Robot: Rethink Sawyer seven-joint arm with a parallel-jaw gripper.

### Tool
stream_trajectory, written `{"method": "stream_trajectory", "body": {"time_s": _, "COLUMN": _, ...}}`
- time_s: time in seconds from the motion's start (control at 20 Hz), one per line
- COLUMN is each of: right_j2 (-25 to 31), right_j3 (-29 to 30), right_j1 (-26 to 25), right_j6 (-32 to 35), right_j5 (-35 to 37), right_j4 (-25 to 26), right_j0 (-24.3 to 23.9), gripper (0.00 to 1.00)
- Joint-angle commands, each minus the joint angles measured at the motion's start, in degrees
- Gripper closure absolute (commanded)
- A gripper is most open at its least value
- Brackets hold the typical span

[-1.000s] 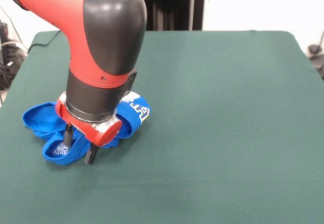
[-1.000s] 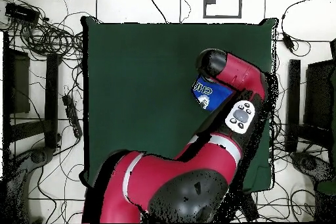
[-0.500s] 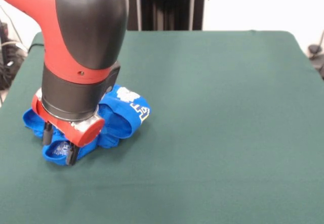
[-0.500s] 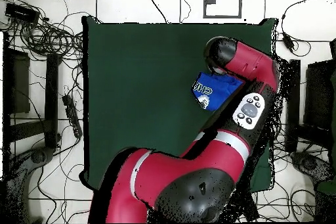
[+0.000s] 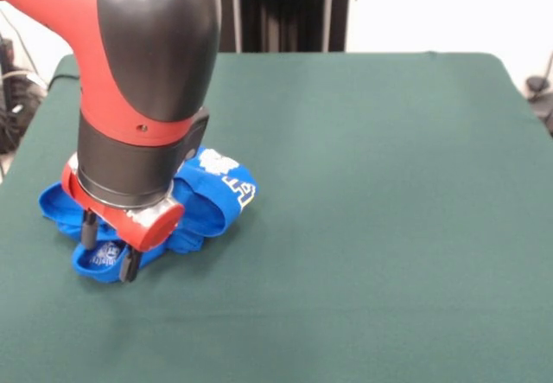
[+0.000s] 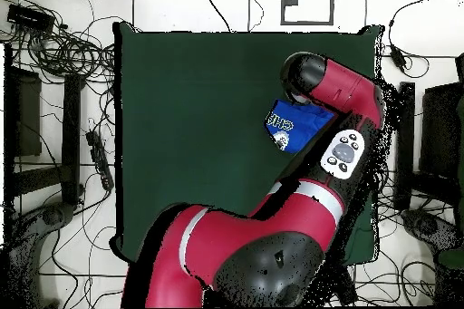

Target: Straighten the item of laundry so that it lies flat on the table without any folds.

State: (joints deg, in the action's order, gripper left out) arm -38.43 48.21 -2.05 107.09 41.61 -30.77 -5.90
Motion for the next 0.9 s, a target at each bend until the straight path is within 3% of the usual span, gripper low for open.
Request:
{"method": "stream_trajectory", "body": {"time_s": 0.05, "right_j2": 8.3, "right_j3": 6.1, "right_j1": 0.4, "right_j6": 18.8, "right_j5": 6.7, "right_j4": -3.6, "right_j0": 2.7, "gripper": 0.00}}
{"method": "stream_trajectory", "body": {"time_s": 0.9, "right_j2": 7.3, "right_j3": 7.4, "right_j1": -1.4, "right_j6": 17.9, "right_j5": 4.5, "right_j4": -2.3, "right_j0": 3.4, "gripper": 0.00}}
